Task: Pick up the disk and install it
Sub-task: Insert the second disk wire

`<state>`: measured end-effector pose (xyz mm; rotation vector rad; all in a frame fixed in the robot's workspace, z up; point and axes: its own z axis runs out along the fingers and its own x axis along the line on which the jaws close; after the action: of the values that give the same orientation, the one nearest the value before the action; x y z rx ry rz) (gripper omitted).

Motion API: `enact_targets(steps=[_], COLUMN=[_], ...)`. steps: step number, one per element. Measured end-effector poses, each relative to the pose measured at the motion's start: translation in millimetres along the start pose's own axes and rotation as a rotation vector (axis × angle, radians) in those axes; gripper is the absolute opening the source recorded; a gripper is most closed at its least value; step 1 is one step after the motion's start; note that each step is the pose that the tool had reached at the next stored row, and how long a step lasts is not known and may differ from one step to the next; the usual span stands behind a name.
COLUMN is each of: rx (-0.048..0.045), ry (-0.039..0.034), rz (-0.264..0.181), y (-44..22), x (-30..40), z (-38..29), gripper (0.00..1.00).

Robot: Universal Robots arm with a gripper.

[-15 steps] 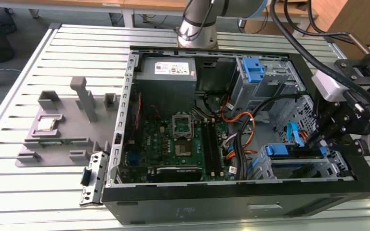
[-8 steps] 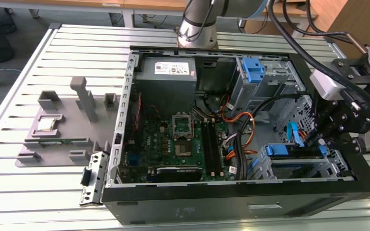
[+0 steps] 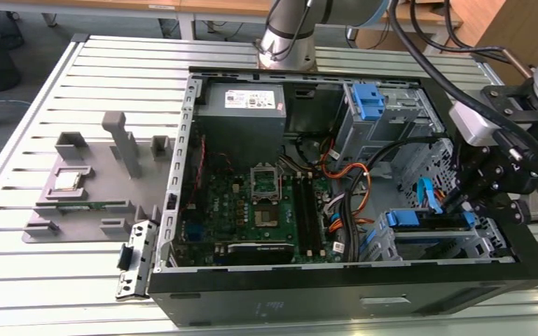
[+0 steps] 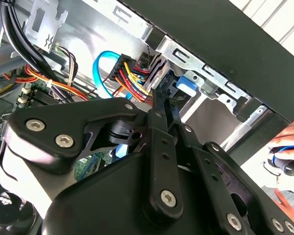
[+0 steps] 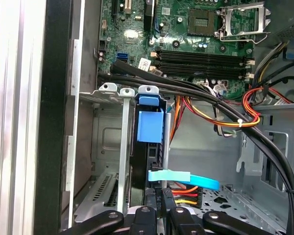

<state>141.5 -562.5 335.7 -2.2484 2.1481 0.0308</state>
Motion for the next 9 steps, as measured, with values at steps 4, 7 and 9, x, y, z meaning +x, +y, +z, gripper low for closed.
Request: enact_targets(steps=[4,7,9], rx=[0.0000,0.0001,0.0001], ry=[0.0001,0.0002,-0.0001], rz=[0.001,0.002,0.002], y=[0.1,0.1,0.1], x=[0.2,0.3,0.5], z=[0.7,1.0,1.4], gripper=[0.17,0.17,0.17])
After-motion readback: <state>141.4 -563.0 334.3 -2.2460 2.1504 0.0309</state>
